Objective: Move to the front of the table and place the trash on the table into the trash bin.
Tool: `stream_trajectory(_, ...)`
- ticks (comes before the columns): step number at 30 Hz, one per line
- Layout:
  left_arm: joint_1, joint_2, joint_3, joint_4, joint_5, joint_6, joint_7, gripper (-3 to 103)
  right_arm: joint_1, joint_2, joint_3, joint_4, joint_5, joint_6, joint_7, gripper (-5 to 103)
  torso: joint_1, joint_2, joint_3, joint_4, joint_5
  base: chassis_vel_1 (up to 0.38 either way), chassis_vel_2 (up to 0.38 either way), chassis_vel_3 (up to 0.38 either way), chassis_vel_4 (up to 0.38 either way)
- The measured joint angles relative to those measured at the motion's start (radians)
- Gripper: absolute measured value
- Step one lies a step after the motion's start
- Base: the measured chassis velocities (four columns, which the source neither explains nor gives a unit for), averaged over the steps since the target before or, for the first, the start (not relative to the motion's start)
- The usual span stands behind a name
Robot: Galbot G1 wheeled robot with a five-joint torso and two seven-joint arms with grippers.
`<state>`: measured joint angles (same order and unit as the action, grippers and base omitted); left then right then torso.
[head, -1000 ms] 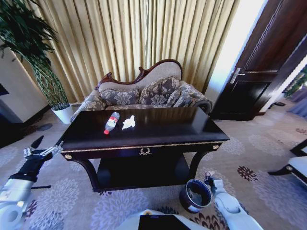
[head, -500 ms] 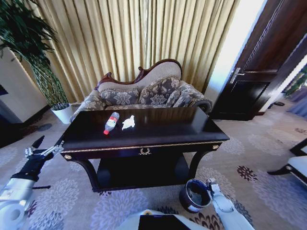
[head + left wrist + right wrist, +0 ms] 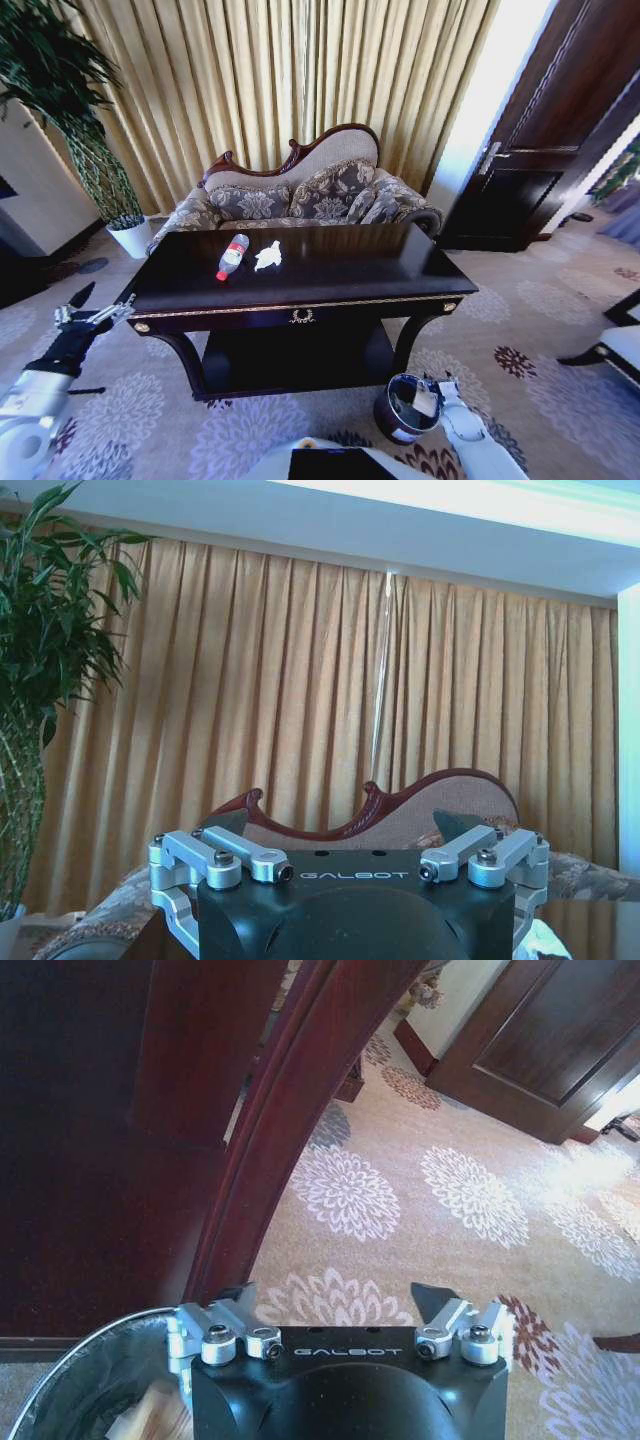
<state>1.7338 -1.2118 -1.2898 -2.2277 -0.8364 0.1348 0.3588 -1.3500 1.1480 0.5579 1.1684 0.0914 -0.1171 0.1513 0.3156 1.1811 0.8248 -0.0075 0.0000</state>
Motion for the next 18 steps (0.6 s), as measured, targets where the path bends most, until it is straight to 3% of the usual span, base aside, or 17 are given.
stream_trajectory(3, -0.005, 0.001, 0.005, -0.002, 0.0, 0.001, 0.0, 100, -0.006, 0.004, 0.003, 0.006, 0.001, 0.006, 0.005, 99, 0.0, 0.0, 0.0, 0.0, 0.0, 0.0, 0.0, 0.0, 0.0)
stream_trajectory(12, -0.002, 0.005, 0.001, -0.002, -0.002, 0.001, 0.002, 100, -0.007, 0.007, 0.003, 0.022, 0.02, 0.008, 0.01, 100, 0.0, 0.0, 0.0, 0.0, 0.0001, 0.0, 0.0, 0.0, 0.0)
stream_trajectory(16, 0.001, 0.005, 0.0, 0.0, -0.003, 0.001, 0.002, 100, -0.009, 0.007, 0.001, 0.062, 0.085, 0.059, 0.009, 100, 0.0, 0.0, 0.0, -0.0003, 0.0003, 0.0, 0.0, 0.0, 0.0)
stream_trajectory(17, 0.002, 0.003, 0.004, 0.002, -0.003, 0.001, -0.001, 100, -0.016, 0.005, 0.004, 0.147, 0.164, 0.093, 0.009, 100, 0.0, 0.0, 0.0, 0.0002, 0.0003, 0.0, 0.0, 0.0, 0.0)
stream_trajectory(18, 0.002, 0.003, 0.004, 0.002, -0.003, 0.001, -0.001, 100, -0.016, 0.005, 0.004, 0.147, 0.164, 0.093, 0.009, 100, 0.0, 0.0, 0.0, 0.0002, 0.0003, 0.0, 0.0, 0.0, 0.0)
